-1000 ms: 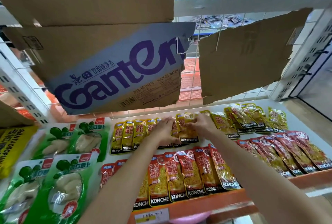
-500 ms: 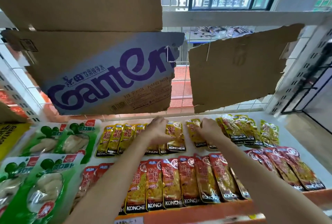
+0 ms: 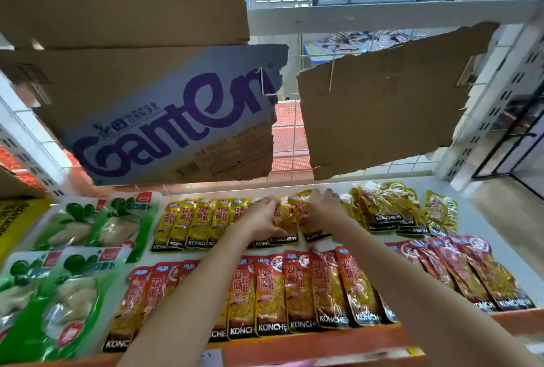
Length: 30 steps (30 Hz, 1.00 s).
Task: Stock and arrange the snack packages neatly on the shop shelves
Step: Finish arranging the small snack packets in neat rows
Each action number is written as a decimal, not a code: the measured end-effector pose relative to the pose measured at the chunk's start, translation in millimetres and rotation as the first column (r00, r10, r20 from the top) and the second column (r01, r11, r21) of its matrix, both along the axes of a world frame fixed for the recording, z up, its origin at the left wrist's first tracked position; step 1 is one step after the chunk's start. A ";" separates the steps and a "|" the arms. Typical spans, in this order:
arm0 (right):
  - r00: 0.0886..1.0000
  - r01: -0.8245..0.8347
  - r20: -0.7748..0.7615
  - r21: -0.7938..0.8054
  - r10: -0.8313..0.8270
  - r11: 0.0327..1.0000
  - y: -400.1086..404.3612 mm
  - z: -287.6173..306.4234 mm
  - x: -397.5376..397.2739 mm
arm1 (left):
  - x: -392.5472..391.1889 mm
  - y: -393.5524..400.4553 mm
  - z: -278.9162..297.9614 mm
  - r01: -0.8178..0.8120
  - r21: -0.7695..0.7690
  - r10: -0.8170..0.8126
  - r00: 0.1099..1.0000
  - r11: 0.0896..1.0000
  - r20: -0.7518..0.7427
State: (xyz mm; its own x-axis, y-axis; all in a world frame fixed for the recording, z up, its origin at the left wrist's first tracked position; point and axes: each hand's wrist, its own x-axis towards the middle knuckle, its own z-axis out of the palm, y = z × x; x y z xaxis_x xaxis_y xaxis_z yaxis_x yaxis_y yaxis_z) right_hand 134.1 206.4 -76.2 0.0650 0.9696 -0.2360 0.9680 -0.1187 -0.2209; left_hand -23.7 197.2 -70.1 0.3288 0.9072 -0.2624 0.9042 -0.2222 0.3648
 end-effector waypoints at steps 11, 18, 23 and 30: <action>0.539 0.209 -0.814 -0.120 -0.217 0.970 10.0 11.9 14.9 | -3.9 -2.5 2.6 0.007 -0.017 -0.006 0.997 1.000 0.076; 0.998 0.011 -0.061 0.095 -0.005 0.995 -2.9 -7.0 1.9 | -3.5 -3.7 1.1 -0.006 -0.022 0.008 0.996 1.000 0.090; 0.991 0.056 -0.125 0.121 -0.041 0.991 -7.6 1.6 33.3 | -5.0 0.8 10.6 0.019 -0.068 -0.017 0.999 0.997 0.037; 0.998 0.058 -0.023 0.002 -0.058 0.998 -21.5 -1.3 65.2 | 20.9 2.2 12.4 0.061 0.055 -0.063 0.997 0.997 0.033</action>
State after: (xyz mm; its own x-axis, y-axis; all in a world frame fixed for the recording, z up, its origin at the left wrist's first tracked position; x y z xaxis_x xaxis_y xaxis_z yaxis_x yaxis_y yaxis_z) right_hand 199.3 184.9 -77.5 0.1161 0.9649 -0.2354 0.9543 -0.1741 -0.2430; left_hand -2.8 199.3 -57.6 0.3930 0.8974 -0.2006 0.8749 -0.2978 0.3818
